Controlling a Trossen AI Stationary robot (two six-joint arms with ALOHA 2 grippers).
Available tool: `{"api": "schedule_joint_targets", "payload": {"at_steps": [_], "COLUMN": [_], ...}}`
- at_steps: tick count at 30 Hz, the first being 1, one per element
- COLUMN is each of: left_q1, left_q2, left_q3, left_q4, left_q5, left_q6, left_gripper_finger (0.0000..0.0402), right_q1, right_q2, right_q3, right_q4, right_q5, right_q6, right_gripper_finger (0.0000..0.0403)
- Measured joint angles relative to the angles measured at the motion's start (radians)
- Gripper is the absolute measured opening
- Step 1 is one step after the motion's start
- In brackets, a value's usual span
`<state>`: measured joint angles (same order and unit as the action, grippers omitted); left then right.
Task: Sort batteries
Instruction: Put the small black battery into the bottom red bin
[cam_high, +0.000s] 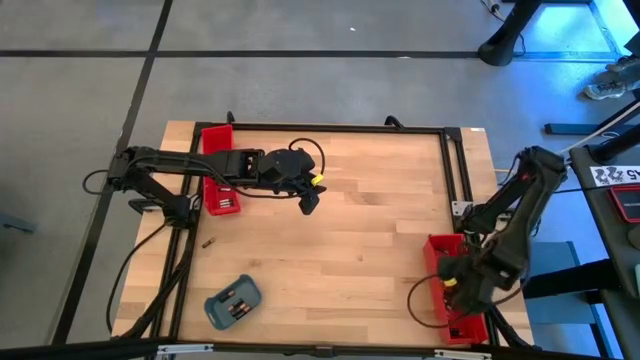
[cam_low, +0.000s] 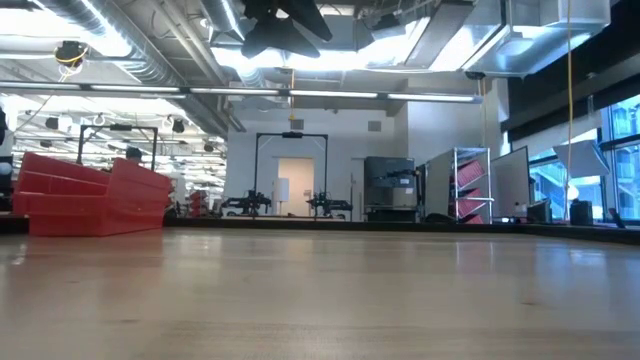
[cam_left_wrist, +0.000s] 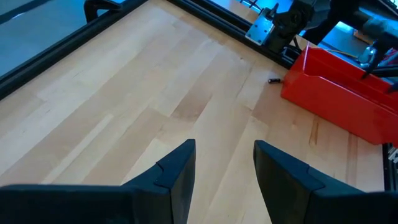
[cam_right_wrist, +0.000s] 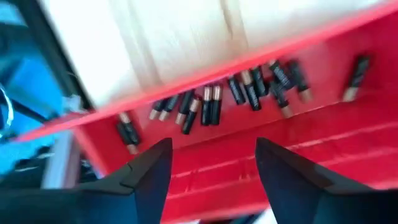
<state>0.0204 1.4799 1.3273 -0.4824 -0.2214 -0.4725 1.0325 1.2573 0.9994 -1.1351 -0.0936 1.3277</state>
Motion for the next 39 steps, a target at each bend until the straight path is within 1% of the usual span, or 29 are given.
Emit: {"api": "schedule_joint_targets", "payload": {"at_steps": [2, 4, 7, 10, 12, 14, 16, 18, 22, 25, 28, 30, 33, 35, 37, 39], "left_q1": [0.0, 0.0, 0.0, 0.0, -0.001, -0.002, -0.002, -0.002, -0.028, -0.09, -0.184, -0.257, -0.36, -0.411, -0.447, -0.472], "left_q2": [0.0, 0.0, 0.0, 0.0, 0.0, 0.0, 0.0, 0.0, 0.007, 0.006, 0.006, 0.002, -0.019, -0.041, -0.065, -0.09], "left_q3": [0.0, 0.0, 0.0, 0.0, 0.0, 0.0, 0.0, 0.0, 0.0, 0.0, -0.003, -0.029, -0.112, -0.18, -0.244, -0.302], "left_q4": [0.0, 0.0, 0.004, 0.02, 0.024, -0.005, -0.082, -0.226, -0.623, -0.877, -1.058, -1.086, -1.028, -0.986, -0.931, -0.879], "left_q5": [0.0, 0.0, 0.0, 0.0, 0.0, 0.008, 0.035, 0.063, 0.07, 0.091, 0.162, 0.219, 0.31, 0.357, 0.388, 0.395], "left_q6": [0.0, 0.0, 0.0, 0.016, 0.035, 0.039, 0.031, -0.008, -0.166, -0.301, -0.433, -0.523, -0.658, -0.74, -0.811, -0.885], "left_gripper_finger": [0.0153, 0.0153, 0.0153, 0.0153, 0.0153, 0.0153, 0.0153, 0.0153, 0.0153, 0.0153, 0.0153, 0.0153, 0.0153, 0.0153, 0.0153, 0.0153], "right_q1": [-0.006, -0.03, -0.081, -0.16, -0.226, -0.298, -0.372, -0.448, -0.583, -0.665, -0.726, -0.76, -0.806, -0.833, -0.856, -0.878], "right_q2": [-0.023, -0.046, -0.092, -0.159, -0.202, -0.226, -0.237, -0.237, -0.221, -0.201, -0.174, -0.153, -0.124, -0.108, -0.098, -0.092], "right_q3": [0.08, 0.162, 0.259, 0.286, 0.278, 0.268, 0.254, 0.236, 0.184, 0.142, 0.111, 0.099, 0.096, 0.096, 0.096, 0.096], "right_q4": [-0.089, -0.182, -0.292, -0.296, -0.268, -0.23, -0.187, -0.138, 0.023, 0.178, 0.311, 0.377, 0.447, 0.477, 0.511, 0.537], "right_q5": [0.065, 0.158, 0.377, 0.648, 0.794, 0.896, 0.948, 0.961, 0.941, 0.874, 0.791, 0.748, 0.696, 0.661, 0.62, 0.583], "right_q6": [0.015, 0.035, 0.052, 0.051, 0.028, -0.029, -0.104, -0.18, -0.33, -0.463, -0.61, -0.694, -0.791, -0.842, -0.876, -0.901], "right_gripper_finger": [0.0232, 0.0233, 0.0233, 0.0233, 0.0233, 0.0234, 0.0234, 0.0234, 0.0234, 0.0234, 0.0234, 0.0234, 0.0234, 0.0234, 0.0234, 0.0234]}}
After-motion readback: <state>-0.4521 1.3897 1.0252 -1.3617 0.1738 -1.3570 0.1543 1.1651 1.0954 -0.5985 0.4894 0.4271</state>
